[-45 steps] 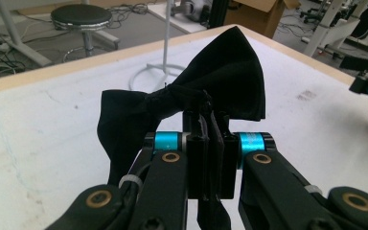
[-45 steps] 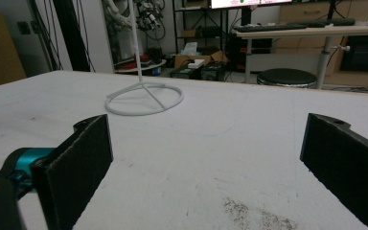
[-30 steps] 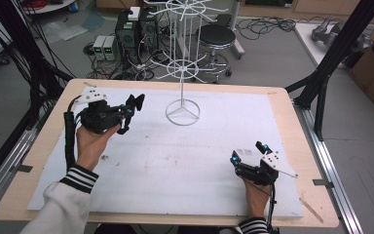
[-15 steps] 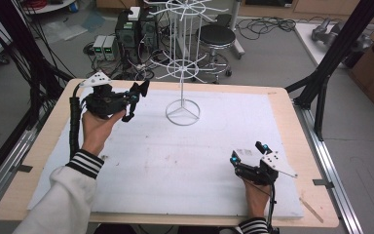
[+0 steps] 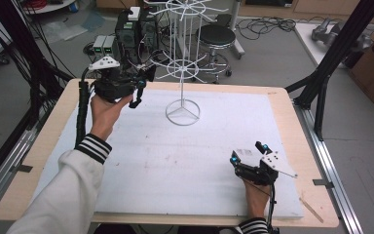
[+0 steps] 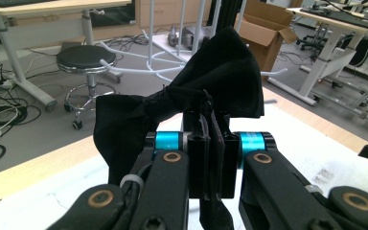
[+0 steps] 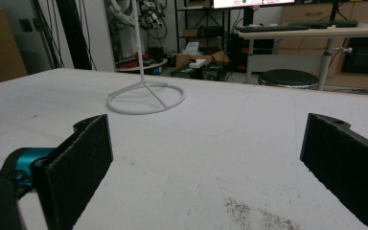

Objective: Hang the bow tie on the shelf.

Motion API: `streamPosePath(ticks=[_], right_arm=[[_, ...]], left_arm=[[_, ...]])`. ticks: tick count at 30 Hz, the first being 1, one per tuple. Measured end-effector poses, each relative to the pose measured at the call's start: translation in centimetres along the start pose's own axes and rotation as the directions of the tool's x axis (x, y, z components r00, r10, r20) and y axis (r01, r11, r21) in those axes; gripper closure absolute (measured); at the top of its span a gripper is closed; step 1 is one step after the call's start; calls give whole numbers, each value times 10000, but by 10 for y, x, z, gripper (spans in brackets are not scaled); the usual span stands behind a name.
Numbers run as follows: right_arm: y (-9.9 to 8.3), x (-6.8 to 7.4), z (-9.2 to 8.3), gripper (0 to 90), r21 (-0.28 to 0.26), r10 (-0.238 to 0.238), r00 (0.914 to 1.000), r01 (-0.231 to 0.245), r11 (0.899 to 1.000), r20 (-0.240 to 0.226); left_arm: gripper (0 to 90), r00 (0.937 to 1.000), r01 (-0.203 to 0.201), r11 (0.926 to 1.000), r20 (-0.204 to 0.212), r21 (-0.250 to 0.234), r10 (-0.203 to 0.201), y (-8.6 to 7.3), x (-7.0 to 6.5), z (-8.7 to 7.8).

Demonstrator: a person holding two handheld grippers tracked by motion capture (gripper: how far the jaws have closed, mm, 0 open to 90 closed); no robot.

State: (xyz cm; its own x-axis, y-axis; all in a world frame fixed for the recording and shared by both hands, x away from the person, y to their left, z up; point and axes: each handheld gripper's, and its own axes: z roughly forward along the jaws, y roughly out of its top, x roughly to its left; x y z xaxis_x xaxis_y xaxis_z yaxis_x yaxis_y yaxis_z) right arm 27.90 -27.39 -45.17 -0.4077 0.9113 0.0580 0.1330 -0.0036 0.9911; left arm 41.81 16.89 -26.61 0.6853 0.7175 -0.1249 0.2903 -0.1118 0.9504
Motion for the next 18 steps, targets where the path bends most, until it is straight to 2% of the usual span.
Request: streamPosePath(ticks=[5, 18], right_arm=[[0, 0, 0, 29, -1, 40, 10000, -40, 10000, -26], [0, 0, 0, 30, 20, 105, 9999, -105, 9999, 3]], left_arm=[[864, 9999, 153, 9999, 64, -69, -153, 7, 1, 11], [863, 9997, 104, 9999, 209, 48, -105, 17, 0, 38]])
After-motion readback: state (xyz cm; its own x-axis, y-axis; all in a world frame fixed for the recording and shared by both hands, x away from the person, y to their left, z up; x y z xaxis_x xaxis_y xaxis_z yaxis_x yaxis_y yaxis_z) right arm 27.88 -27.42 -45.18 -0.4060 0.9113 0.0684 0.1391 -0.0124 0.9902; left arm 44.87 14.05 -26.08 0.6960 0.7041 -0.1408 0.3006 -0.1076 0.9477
